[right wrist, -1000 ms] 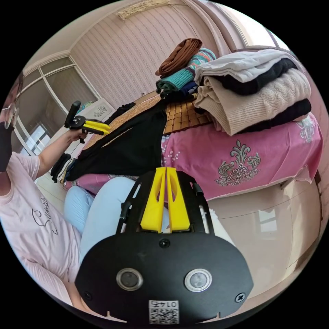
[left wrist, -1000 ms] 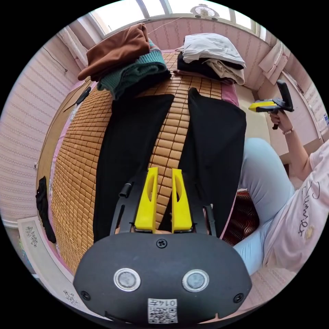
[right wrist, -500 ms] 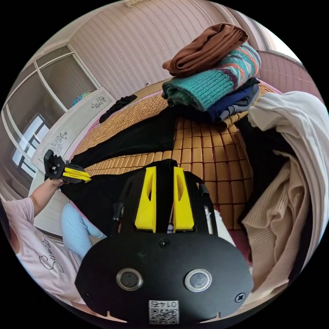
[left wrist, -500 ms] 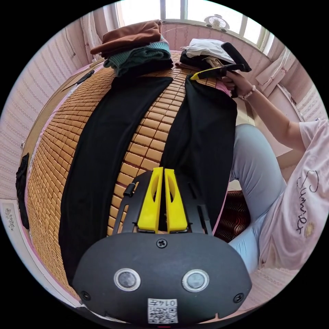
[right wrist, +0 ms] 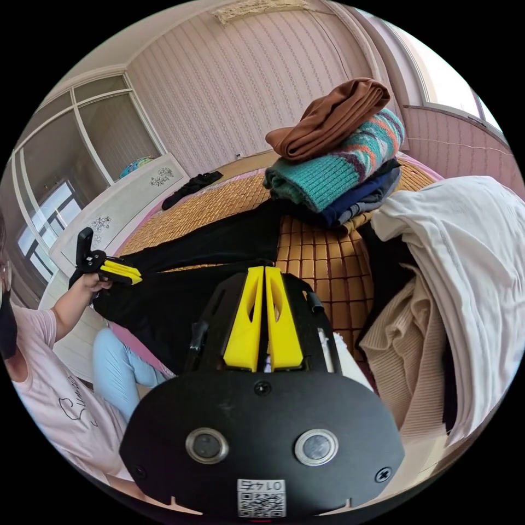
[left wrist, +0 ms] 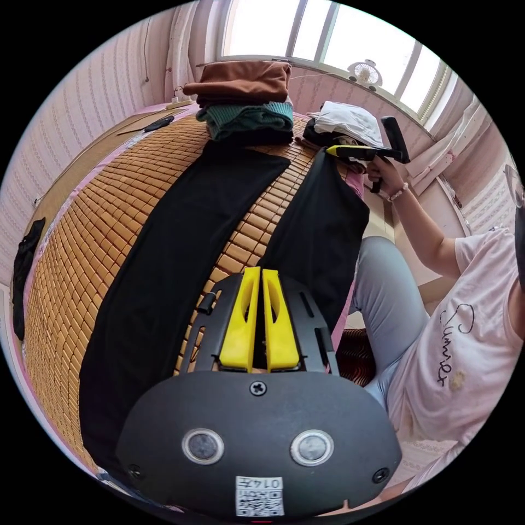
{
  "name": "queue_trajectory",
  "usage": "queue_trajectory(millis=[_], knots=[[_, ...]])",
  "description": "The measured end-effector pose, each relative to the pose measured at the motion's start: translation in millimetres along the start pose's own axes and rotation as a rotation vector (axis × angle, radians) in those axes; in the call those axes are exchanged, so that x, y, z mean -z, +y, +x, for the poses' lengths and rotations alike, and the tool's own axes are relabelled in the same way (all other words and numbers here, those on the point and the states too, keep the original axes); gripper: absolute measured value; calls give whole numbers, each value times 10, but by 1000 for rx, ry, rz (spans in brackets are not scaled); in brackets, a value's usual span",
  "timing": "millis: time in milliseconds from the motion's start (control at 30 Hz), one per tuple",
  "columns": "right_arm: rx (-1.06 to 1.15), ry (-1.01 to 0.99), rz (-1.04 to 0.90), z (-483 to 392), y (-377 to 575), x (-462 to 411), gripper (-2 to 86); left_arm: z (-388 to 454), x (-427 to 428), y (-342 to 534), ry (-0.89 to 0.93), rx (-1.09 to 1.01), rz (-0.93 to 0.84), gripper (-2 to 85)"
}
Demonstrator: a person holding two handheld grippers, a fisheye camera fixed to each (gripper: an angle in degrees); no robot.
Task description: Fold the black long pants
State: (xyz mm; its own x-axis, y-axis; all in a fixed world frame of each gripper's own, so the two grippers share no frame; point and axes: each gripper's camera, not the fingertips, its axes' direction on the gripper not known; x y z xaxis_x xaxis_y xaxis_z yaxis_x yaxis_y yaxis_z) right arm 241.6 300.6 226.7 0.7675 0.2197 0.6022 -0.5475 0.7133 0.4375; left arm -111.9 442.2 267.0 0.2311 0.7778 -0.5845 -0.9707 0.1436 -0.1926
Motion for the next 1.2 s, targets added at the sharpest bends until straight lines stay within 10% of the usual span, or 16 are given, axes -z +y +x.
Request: queue_trajectory(millis=[633, 867, 1200], knots=[[-160, 107, -144, -164, 682, 60, 116, 597, 525, 1163, -171, 86, 29, 39], [-193, -171, -178, -134, 1024, -74, 0, 723, 394, 1707, -180, 242, 3, 42], [-133, -28, -229, -176, 735, 52, -4, 695, 611, 1968, -128, 263, 28, 47]])
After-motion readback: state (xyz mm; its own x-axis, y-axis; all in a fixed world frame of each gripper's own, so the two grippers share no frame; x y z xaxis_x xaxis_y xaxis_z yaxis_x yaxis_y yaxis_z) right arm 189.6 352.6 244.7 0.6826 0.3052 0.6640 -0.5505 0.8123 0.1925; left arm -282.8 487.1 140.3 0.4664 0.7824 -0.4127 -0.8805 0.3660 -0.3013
